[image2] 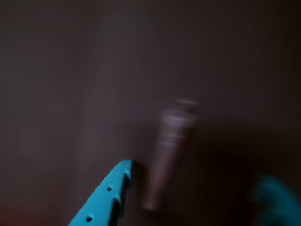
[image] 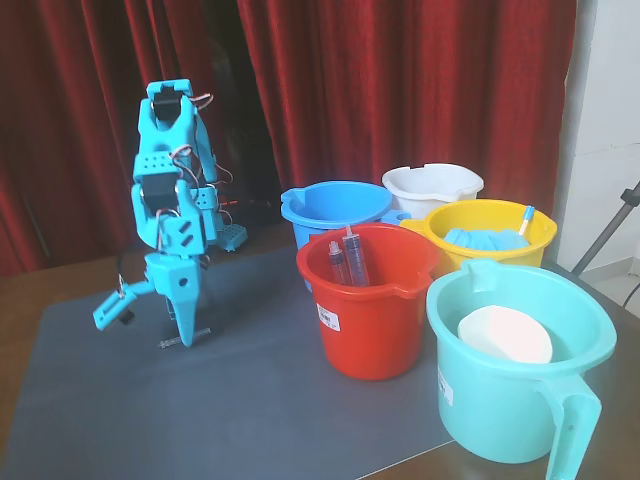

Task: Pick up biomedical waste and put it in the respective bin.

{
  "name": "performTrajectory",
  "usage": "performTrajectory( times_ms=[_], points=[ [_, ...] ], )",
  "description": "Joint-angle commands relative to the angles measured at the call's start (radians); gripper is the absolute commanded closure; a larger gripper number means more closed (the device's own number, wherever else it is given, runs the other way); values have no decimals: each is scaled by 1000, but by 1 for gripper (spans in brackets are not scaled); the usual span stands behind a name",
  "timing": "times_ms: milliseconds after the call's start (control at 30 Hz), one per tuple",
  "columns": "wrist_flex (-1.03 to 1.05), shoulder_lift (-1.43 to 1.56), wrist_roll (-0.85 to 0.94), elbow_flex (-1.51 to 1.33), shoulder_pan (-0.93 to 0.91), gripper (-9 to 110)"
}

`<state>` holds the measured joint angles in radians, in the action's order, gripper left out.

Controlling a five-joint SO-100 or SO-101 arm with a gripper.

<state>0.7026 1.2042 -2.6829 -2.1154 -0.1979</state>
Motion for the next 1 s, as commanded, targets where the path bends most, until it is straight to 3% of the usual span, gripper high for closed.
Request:
performTrajectory(
  times_ms=[0, 133, 667, 967],
  points=[
    [-54, -21, 8, -21, -2, 94],
    [-51, -15, 8, -21, -2, 99],
    [-40, -6, 9, -12, -2, 99],
    [264, -3, 11, 167, -3, 102]
  ],
)
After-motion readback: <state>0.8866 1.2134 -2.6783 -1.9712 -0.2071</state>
